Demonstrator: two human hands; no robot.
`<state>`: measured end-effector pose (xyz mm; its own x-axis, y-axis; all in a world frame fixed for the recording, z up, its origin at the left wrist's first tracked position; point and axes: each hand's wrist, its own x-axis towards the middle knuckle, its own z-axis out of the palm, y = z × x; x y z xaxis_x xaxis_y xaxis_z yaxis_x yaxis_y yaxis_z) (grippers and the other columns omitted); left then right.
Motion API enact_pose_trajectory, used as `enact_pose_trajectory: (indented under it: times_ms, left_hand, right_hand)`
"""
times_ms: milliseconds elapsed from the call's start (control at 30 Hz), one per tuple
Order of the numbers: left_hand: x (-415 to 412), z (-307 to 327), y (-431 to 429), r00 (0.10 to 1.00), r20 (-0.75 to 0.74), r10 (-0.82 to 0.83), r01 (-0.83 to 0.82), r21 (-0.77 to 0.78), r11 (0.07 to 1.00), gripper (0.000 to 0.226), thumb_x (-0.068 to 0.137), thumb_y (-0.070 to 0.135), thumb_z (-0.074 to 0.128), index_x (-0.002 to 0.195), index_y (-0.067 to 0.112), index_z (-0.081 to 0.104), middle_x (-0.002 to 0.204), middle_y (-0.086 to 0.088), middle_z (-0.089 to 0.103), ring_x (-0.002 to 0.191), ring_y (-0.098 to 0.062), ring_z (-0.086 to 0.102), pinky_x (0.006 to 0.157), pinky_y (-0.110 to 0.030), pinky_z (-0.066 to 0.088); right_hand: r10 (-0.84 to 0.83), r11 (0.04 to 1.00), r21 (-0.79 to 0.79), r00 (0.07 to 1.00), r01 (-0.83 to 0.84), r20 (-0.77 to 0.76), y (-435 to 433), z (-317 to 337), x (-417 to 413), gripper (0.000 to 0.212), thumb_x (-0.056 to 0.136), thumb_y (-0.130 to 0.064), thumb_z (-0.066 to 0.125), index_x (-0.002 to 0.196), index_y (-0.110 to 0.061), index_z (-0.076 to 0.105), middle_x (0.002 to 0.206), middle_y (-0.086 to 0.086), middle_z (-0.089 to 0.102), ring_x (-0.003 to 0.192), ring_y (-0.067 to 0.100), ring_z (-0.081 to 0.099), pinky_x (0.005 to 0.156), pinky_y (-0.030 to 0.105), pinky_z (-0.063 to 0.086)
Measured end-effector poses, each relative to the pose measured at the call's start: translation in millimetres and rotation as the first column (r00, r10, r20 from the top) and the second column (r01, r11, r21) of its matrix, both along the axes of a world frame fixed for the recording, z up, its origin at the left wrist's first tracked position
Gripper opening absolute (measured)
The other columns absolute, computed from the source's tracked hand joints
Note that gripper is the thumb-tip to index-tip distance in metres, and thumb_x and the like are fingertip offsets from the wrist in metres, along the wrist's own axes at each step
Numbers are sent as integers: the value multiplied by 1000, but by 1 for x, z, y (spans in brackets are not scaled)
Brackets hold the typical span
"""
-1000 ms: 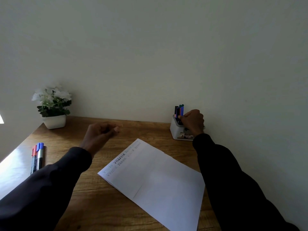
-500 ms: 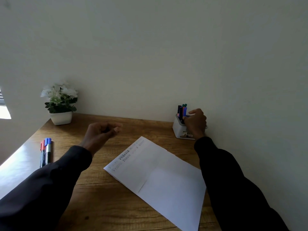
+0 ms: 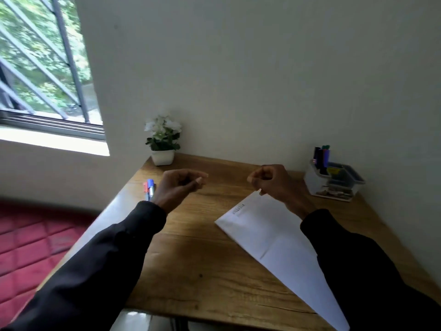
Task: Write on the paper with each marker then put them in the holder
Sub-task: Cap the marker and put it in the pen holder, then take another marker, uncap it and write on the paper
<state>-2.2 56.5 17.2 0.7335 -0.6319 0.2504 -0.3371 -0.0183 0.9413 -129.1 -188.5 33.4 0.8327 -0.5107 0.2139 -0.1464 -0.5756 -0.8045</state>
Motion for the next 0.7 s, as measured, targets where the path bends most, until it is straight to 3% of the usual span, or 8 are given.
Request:
enact_pose_trajectory:
  times_ms: [233,333,433,600,700]
  left_hand:
    - [21,-6,75,991,-70,114,-117,-43,992,24,86,17,70,107,5,72,94,-7,76,91,-19,72,83,-27,58]
    - [31,-13,98,982,-105,157,-163,-52,985,23,86,11,69,107,1,71,95,-15,74,88,-20,71,80,-23,57]
    - [38,-18,115,967,-141,211,-221,-64,973,22,86,8,68,106,0,71,95,-21,73,84,-24,68,77,-23,56]
    - [46,-27,128,946,-205,251,-269,-67,961,22,86,8,69,104,-4,70,95,-24,72,84,-24,66,78,-25,55]
    - [48,-31,130,942,-230,242,-262,-58,963,20,85,9,70,102,0,72,93,-20,73,84,-23,67,81,-28,55]
  right_hand:
    - [204,979,-7,977,-205,-66,66,-12,49,11,91,-16,75,97,-7,74,86,10,77,72,13,69,62,23,55]
    - [264,963,-24,959,-268,-105,93,-18,72,10,93,-14,72,96,-4,73,85,14,76,70,16,67,61,28,56]
    - [278,957,-40,948,-287,-155,118,-26,97,9,92,-16,73,92,-7,74,83,11,76,69,13,66,64,33,57]
    - [213,953,-176,959,-246,-188,163,-38,126,10,91,-24,75,92,-15,73,82,-3,69,71,8,61,56,17,43]
    - [197,942,-234,960,-242,-199,184,-45,132,13,93,-26,73,99,-14,70,88,-2,68,78,10,63,59,19,49]
